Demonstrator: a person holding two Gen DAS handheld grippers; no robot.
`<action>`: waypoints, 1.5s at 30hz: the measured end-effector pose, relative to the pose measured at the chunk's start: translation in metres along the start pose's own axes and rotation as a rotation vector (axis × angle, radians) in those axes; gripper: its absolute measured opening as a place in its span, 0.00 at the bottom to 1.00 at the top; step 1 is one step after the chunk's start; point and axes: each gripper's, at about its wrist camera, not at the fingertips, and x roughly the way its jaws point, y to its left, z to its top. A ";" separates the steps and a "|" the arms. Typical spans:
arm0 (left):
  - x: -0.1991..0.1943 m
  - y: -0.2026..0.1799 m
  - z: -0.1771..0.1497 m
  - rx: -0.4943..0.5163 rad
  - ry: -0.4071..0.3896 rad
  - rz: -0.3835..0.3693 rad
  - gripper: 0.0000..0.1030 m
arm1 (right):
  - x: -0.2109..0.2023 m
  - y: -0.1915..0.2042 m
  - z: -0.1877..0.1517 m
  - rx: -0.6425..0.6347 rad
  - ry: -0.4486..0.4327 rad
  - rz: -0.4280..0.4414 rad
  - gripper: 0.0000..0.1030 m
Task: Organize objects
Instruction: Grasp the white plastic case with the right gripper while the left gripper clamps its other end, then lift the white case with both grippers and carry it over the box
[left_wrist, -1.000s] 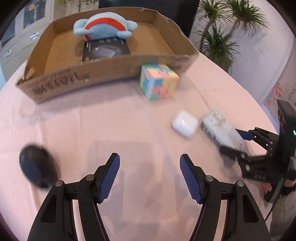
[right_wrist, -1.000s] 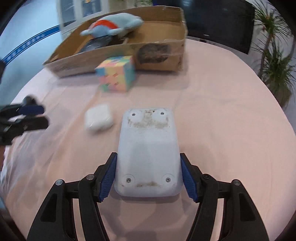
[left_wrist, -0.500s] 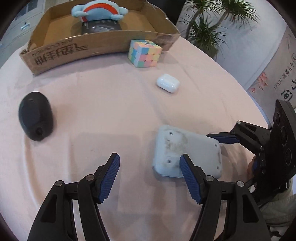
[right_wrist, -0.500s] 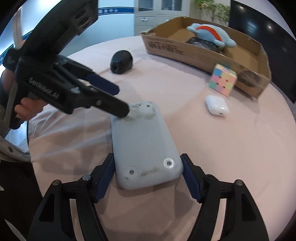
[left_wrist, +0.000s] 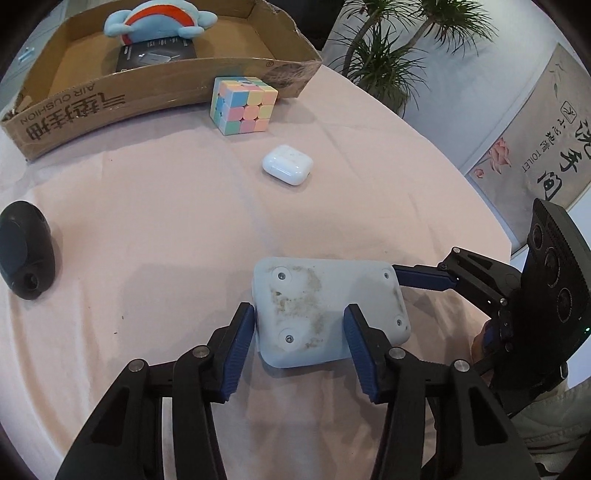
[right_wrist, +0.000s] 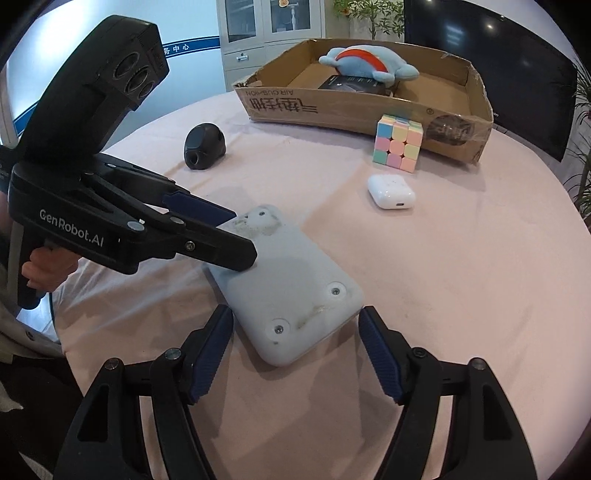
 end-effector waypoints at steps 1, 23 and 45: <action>0.001 0.001 0.001 -0.007 0.002 -0.004 0.52 | 0.000 -0.001 0.001 0.000 0.004 0.002 0.67; 0.008 0.007 0.004 -0.043 -0.031 -0.020 0.50 | 0.004 -0.009 0.005 -0.009 0.026 0.007 0.51; -0.002 0.003 -0.010 -0.018 -0.106 0.041 0.41 | 0.006 -0.030 0.015 0.323 0.002 0.091 0.45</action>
